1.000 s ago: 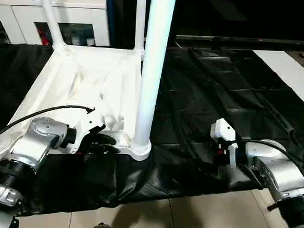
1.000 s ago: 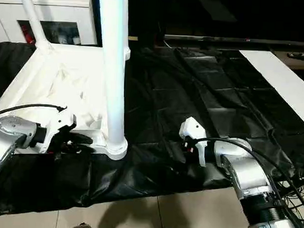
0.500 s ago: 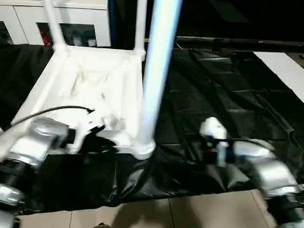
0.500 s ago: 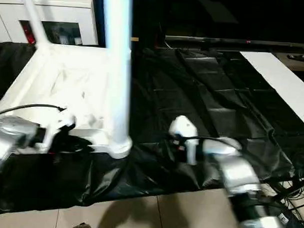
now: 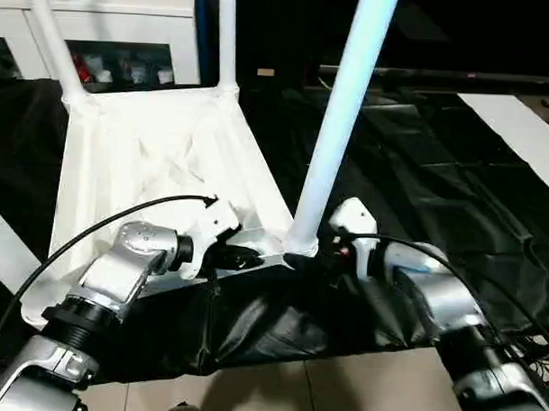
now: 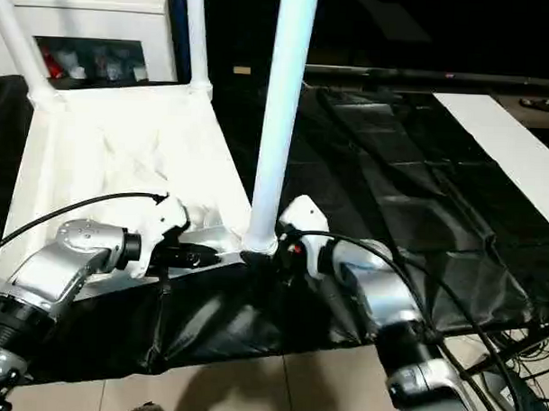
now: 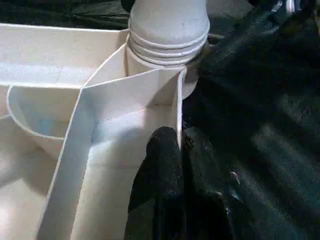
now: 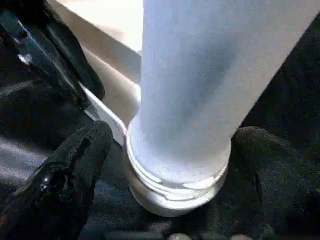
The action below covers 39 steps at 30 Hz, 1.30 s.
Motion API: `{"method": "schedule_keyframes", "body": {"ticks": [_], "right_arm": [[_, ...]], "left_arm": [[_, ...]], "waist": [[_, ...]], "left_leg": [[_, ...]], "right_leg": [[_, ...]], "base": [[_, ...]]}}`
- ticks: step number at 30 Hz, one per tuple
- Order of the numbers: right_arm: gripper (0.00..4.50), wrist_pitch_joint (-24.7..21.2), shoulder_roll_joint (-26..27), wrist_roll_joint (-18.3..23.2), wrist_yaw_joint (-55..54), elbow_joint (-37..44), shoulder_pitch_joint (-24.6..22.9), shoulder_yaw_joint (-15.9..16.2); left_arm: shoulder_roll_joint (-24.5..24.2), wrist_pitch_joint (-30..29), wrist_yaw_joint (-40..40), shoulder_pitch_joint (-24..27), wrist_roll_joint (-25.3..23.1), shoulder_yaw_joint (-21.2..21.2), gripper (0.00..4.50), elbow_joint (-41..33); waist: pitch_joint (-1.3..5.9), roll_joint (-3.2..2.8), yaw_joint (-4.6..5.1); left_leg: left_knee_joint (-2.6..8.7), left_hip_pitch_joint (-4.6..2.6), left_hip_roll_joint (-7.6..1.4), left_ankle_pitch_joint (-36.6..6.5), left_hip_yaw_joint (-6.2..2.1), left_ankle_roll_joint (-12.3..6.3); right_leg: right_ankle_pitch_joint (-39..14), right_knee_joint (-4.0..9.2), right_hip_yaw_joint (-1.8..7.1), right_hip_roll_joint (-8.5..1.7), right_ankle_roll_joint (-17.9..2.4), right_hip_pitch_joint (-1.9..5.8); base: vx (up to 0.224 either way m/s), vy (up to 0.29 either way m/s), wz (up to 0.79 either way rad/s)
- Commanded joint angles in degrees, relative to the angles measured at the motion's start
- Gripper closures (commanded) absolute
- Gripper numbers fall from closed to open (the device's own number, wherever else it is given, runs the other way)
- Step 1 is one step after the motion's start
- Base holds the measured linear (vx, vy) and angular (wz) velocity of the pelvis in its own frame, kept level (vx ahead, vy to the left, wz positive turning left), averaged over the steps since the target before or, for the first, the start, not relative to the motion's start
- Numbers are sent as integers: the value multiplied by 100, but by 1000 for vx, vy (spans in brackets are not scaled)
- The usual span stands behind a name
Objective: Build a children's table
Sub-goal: Rotate leg to tighten
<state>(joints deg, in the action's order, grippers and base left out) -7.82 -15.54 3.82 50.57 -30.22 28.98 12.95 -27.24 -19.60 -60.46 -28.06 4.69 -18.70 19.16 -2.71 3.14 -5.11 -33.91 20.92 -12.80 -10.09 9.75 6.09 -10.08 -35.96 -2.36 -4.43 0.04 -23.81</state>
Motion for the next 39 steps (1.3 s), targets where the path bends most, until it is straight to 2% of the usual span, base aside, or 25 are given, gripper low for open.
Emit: {"method": "schedule_keyframes", "body": {"ticks": [1,2,3,7,9,13,15,17,19,22,27,29,31,33,34,35,36,37,39], "right_arm": [[0,121,-20,-62,-38,-133,127,16],[0,195,12,-78,-64,-304,217,14],[0,236,57,-45,-63,-435,291,-18],[0,277,155,47,-74,-617,409,-87],[30,325,207,60,-44,-745,473,-115],[55,349,246,58,80,-926,541,-112],[81,403,267,28,129,-1107,609,-107],[99,509,305,7,127,-1382,722,-112],[111,578,330,6,129,-1528,784,-122],[129,665,398,-23,103,-1733,874,-120],[168,758,497,-42,84,-1961,937,-140],[174,767,532,-42,30,-1991,930,-153],[177,810,702,-32,-289,-2038,847,-213],[178,818,1010,-66,-1006,-2025,680,-291],[178,808,1221,-80,-1441,-2026,580,-337],[178,789,1439,-86,-1823,-2054,504,-374],[178,811,1650,-105,-2123,-2109,462,-381],[178,864,1840,-151,-2400,-2173,459,-364],[178,911,2050,-153,-2681,-2256,518,-396]], "left_arm": [[-109,-175,-74,130,-292,-358,446,125],[-167,-209,-66,136,-355,-401,446,90],[-185,-232,-47,127,-382,-408,446,86],[-184,-279,-74,119,-345,-392,446,58],[-168,-327,-151,113,-276,-359,450,33],[-130,-437,-306,90,-127,-301,450,26],[-116,-425,-349,45,-118,-287,450,89],[-121,-411,-368,6,-113,-290,450,121],[-126,-413,-380,-4,-109,-294,450,116],[-109,-413,-410,-51,-80,-265,450,129],[-48,-432,-380,-115,-96,-202,450,225],[-4,-389,-259,-142,-163,-204,450,286],[225,-421,182,-214,-306,-192,450,419],[597,-536,662,-276,-360,-160,450,498],[842,-634,954,-314,-368,-127,450,546],[1109,-737,1265,-371,-374,-84,450,638],[1349,-820,1514,-432,-379,-59,450,741],[1552,-863,1768,-504,-406,-31,450,877],[1689,-865,1959,-586,-470,-41,450,1033]], "waist": [[337,-36,6],[334,-30,15],[341,7,20],[339,-11,20],[345,22,22],[345,13,24],[357,30,23],[352,18,26],[347,25,39],[322,29,43],[318,19,73],[313,26,79],[301,27,88],[296,33,80],[285,77,91],[264,51,95],[251,61,114],[247,57,111],[260,55,150]], "left_leg": [[430,-47,-1,-1418,43,76],[430,-43,0,-1451,44,80],[425,-38,4,-1426,50,72],[429,-52,-4,-1441,49,78],[433,-51,-4,-1474,49,88],[438,-54,-4,-1514,45,101],[430,-52,-3,-1473,50,87],[437,-48,-6,-1458,48,81],[437,-47,-4,-1541,47,87],[450,-58,-8,-1741,36,101],[459,-58,-9,-1867,18,138],[462,-67,-11,-1909,21,133],[467,-73,-17,-1977,21,159],[471,-78,-7,-2053,1,196],[467,-93,1,-2077,17,202],[475,-119,0,-2178,10,256],[476,-129,10,-2289,3,280],[465,-180,30,-2570,-26,289],[468,-201,42,-2842,-73,276]], "right_leg": [[-1609,453,165,-250,-937,267],[-1630,448,164,-251,-942,261],[-1636,456,166,-249,-933,273],[-1604,453,168,-247,-972,252],[-1585,449,166,-244,-978,258],[-1612,449,166,-244,-977,253],[-1527,441,167,-247,-1002,257],[-1466,435,165,-248,-1040,252],[-1567,442,164,-252,-1051,252],[-2036,491,164,-265,-936,229],[-2217,507,163,-266,-889,218],[-2248,520,162,-262,-885,204],[-2325,529,167,-267,-886,195],[-2579,556,152,-279,-796,195],[-2750,584,158,-274,-722,165],[-2961,614,160,-276,-644,128],[-3148,636,144,-266,-578,118],[-3617,702,99,-272,-391,88],[-3914,766,43,-285,-222,91]], "base": [[0,0,0],[0,0,0],[0,0,0],[0,0,0],[0,0,0],[0,0,0],[0,0,0],[0,0,0],[0,0,0],[0,0,0],[0,0,0],[0,0,0],[0,0,0],[0,0,0],[0,0,0],[0,0,0],[0,0,0],[0,0,0],[0,0,0]]}}
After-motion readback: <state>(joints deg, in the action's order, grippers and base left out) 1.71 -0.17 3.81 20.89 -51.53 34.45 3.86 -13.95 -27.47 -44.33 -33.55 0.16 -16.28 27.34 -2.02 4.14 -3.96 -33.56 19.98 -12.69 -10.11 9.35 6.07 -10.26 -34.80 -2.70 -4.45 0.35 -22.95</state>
